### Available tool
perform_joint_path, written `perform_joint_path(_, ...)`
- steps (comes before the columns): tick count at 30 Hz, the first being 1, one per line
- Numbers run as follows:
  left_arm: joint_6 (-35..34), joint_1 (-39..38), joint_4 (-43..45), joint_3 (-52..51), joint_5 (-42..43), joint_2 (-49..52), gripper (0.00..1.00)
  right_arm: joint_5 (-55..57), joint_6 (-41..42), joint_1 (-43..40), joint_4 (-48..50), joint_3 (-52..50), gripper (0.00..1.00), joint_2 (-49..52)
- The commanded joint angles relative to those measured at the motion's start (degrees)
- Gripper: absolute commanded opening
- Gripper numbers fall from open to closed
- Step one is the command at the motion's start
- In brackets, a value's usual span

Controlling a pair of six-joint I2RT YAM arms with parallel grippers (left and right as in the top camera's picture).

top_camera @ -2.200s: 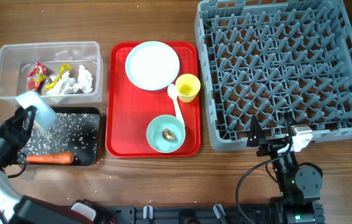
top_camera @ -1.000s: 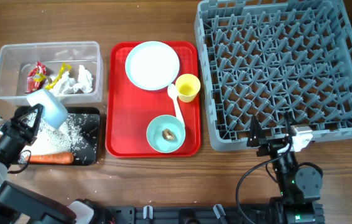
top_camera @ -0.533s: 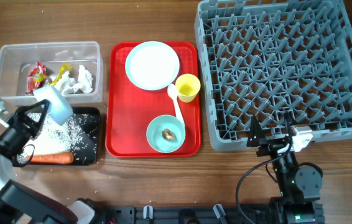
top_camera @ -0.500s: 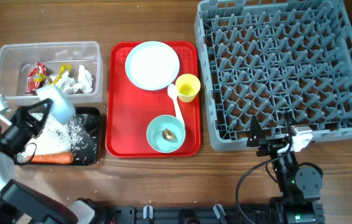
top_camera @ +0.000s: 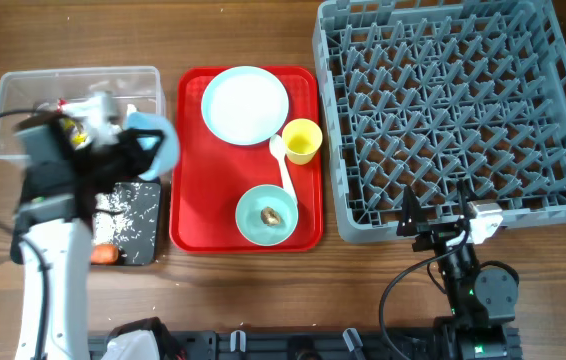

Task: Sort waste into correct bins and load items into the dishwasher rack
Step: 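Return the empty bowl to the red tray with left gripper, then reach left gripper into the other bowl and grasp the brown food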

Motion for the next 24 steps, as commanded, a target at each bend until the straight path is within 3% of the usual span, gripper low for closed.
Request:
perform_joint_path(1, -3.8, -16.0, -1.0, 0.9, -25.9, 1.0, 0.04, 0.6, 0.4, 0.2, 0.3, -0.1, 1.0, -0.1)
perform_joint_path(6, -6.3, -31.8, -2.4, 0.8, -38.8, 7.3, 0.04, 0.6, 0.4, 0.2, 0.3, -0.1, 1.0, -0.1)
perform_joint_path(15, -6.3, -34.5, -5.7, 0.8, -41.3, 17.9, 0.05, 0.6, 0.4, 0.2, 0.3, -0.1, 1.0, -0.1)
perform_joint_path(18, -6.3, -34.6, -5.8, 0.8, -41.3, 18.0, 0.16, 0.6, 0.4, 0.2, 0.3, -0.1, 1.0, -0.1)
perform_joint_path(21, -6.3, -34.6, -5.8, 0.8, -41.3, 18.0, 0.39, 0.6, 0.4, 0.2, 0.3, -0.1, 1.0, -0.1)
perform_joint_path(24, -4.6, -34.6, -5.7, 0.9, -41.3, 17.7, 0.52, 0.6, 0.4, 0.2, 0.3, -0.1, 1.0, -0.1)
